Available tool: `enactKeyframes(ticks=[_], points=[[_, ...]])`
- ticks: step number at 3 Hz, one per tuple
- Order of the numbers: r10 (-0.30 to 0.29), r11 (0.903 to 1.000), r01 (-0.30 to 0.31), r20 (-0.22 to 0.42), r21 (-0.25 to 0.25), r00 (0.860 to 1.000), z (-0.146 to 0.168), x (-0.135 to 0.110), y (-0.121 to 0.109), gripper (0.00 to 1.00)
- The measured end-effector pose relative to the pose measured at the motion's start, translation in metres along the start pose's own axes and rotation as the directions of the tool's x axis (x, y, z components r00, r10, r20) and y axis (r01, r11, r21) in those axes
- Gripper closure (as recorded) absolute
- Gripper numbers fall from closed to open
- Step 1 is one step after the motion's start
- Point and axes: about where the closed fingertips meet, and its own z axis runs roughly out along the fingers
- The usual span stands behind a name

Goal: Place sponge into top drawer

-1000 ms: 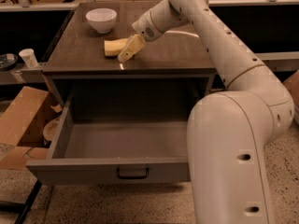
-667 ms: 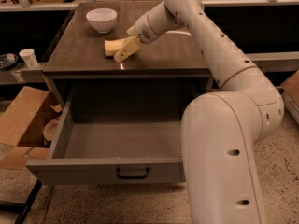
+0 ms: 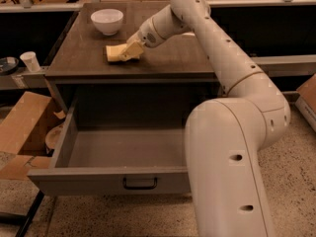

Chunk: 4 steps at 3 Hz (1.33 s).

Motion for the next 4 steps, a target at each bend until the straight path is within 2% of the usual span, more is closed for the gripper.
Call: enactKeyframes(ticks=[1,2,3,4], points=[[-0.002,1.0,0.002,0.001,0.003,1.0,-0.002,-0.001,0.001,0.94],[-0.031,0.9987,0.031,0.014,0.04,0.999,-0.031,-0.007,0.013,1.0],[-0.039,0.9928,0.031,0.071,0.115,0.997,-0.098,-0.023,0.041,1.0],[0.017,0.996,-0.023,0.077,0.086,0.997,-0.124,0.005,0.087,1.0]])
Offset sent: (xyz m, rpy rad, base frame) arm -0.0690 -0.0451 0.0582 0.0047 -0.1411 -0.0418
